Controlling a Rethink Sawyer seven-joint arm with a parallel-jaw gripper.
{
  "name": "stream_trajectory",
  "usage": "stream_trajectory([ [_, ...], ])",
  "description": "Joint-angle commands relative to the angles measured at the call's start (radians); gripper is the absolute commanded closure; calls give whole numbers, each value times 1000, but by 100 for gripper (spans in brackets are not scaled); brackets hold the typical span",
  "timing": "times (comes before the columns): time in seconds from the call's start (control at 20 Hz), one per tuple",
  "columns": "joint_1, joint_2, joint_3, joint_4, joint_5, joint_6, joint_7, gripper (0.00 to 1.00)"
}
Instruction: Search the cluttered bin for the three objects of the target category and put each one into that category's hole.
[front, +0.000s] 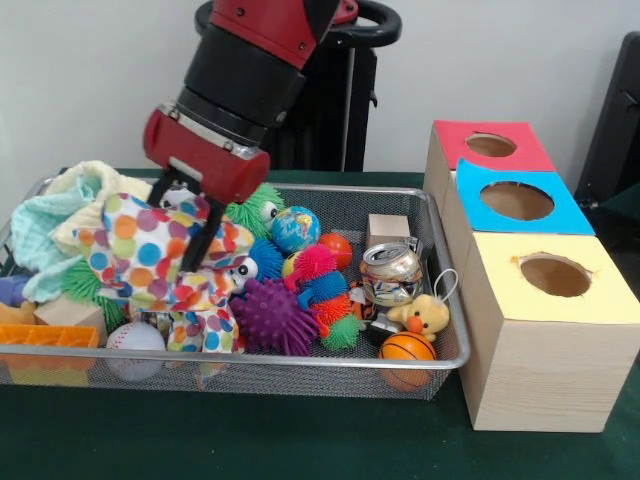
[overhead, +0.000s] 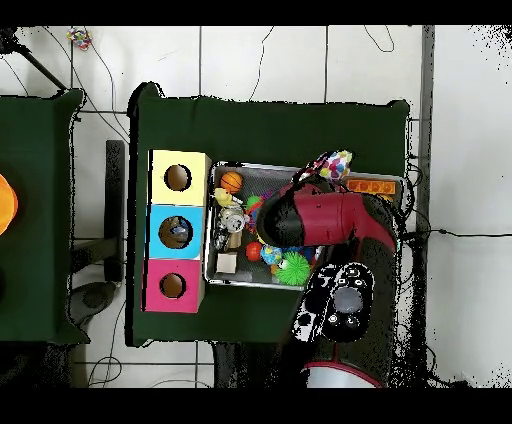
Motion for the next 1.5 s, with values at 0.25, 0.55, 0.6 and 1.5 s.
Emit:
stream_trajectory([
  [0.25, -30, 49, -8, -81, -100, -111, 2, 0],
  [0.55, 8, 77, -57, -52, -91, -153, 48, 0],
  [0.6, 13, 85, -64, -41, -77, -151, 66, 0],
  [1.5, 75, 167, -154, 77, -24, -241, 179, 0],
])
